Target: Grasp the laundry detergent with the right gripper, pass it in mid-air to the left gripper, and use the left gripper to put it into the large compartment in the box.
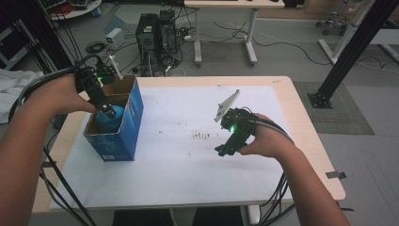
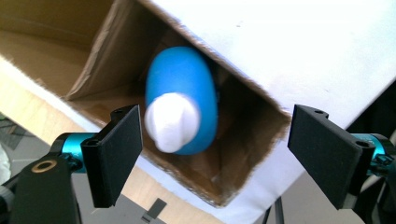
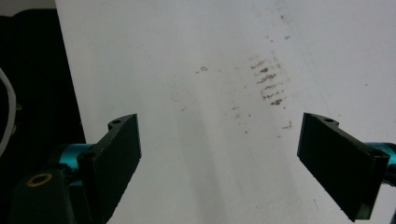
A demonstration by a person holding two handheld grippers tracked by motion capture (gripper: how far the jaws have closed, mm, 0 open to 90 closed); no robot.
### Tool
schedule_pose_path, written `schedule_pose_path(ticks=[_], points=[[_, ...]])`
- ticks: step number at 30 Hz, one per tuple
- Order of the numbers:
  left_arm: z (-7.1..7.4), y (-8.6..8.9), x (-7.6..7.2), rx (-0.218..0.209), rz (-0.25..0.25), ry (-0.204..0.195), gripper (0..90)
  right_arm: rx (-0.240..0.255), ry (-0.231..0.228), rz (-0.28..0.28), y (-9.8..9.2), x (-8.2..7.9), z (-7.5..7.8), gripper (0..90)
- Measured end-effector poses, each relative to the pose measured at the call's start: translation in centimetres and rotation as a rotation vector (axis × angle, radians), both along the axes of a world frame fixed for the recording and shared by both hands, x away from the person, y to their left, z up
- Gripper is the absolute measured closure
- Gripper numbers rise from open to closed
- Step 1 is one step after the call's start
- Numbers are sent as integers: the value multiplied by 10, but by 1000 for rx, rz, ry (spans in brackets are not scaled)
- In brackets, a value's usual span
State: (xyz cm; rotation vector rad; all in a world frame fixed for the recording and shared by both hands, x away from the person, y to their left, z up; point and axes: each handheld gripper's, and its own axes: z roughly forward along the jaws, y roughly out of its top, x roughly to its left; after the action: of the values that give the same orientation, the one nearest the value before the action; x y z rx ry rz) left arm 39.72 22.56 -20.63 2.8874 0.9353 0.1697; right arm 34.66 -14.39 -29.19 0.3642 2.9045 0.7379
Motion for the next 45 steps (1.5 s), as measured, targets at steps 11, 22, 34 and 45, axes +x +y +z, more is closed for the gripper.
schedule_pose_path(ticks=[11, 22, 34, 45], points=[[15, -35, -25, -7, -191, 19, 112, -99, 22, 5, -1, 6, 21, 127], [4, -73, -33, 45, -393, 48, 62, -195, 54, 7, -7, 9, 34, 127], [-18, -96, -26, 33, -497, 93, 62, -282, 112, 22, -5, 20, 30, 127], [-39, -103, -19, 26, -515, 142, 63, -310, 140, 33, -3, 28, 22, 127]])
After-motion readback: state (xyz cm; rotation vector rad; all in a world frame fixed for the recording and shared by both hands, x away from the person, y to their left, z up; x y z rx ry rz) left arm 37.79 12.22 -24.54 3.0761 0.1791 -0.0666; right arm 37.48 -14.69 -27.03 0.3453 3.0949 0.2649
